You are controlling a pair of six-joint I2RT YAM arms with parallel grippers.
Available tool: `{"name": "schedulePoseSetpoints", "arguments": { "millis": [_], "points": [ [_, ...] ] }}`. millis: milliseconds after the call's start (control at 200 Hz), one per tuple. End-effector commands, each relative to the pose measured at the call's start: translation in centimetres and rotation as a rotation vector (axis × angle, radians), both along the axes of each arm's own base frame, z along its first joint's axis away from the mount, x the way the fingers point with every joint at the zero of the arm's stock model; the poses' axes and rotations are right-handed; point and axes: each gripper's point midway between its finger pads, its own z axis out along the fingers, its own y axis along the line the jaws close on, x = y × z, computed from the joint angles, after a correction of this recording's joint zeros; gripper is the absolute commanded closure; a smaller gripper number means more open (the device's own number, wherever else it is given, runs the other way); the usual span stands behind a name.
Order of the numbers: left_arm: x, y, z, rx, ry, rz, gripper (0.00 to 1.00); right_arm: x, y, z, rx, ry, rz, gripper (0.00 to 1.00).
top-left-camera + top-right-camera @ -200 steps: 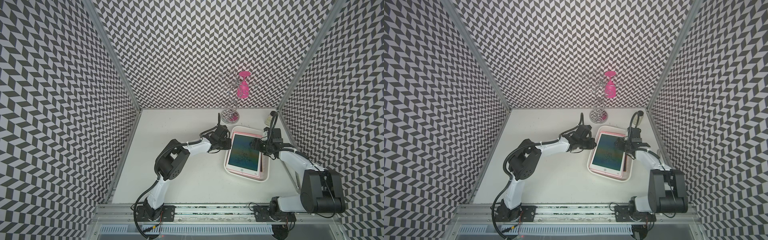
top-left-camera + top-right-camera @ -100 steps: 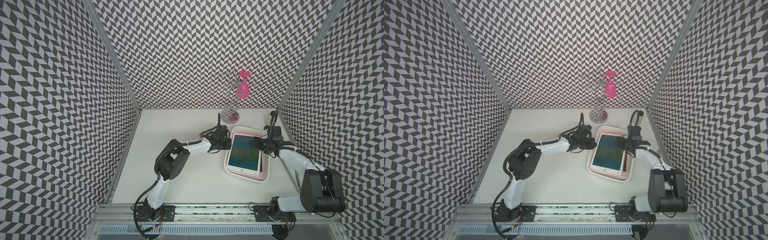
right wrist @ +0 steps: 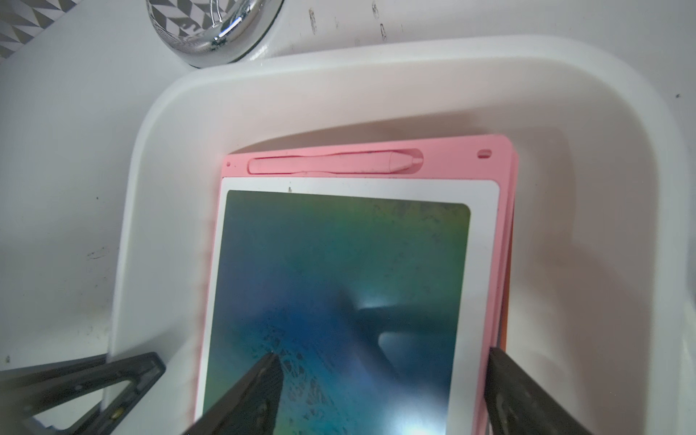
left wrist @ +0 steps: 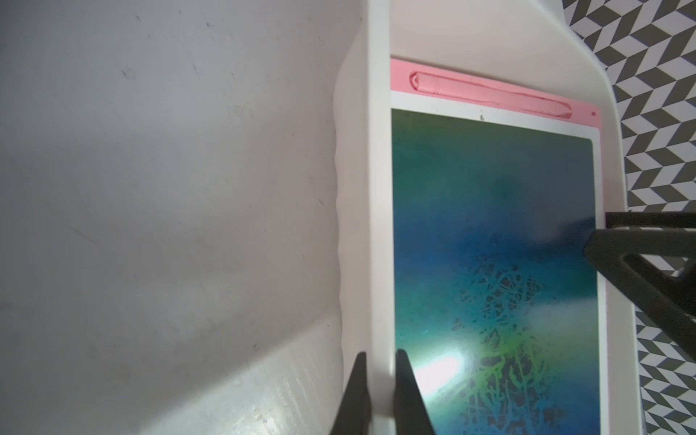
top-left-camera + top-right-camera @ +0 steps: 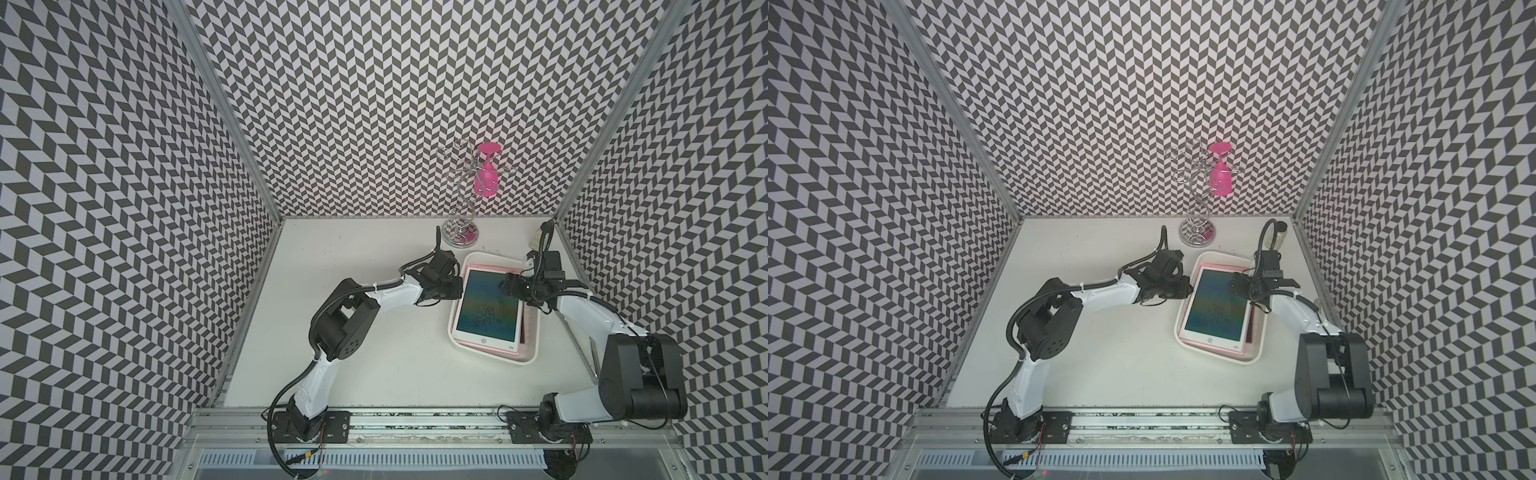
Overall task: Take out the writing tablet from the storage box
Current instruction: Pick up the writing tablet from the storage box.
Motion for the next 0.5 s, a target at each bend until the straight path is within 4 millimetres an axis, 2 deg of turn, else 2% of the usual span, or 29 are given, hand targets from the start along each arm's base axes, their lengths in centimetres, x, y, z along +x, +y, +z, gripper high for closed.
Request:
{"name": "schedulePoseSetpoints", "arguments": {
  "millis": [0,260,496],
  "points": [
    [-2.9,-1.9,-2.9,0.009,0.037,-0.124,1.0,2.2,2.0,3.8,0.054,-0.14,0.075,0.17],
    [-3.0,-1.9,-3.4,0.015,0.042,-0.126,1.0,2.0,3.1,4.5,0.107,-0.156,0.107,0.18],
    [-3.0,-1.9,-4.6,0.035,0.054,-0.124,1.0,1.7,3.5,4.9,0.126,-0.161,0.12,0.18]
  ]
}}
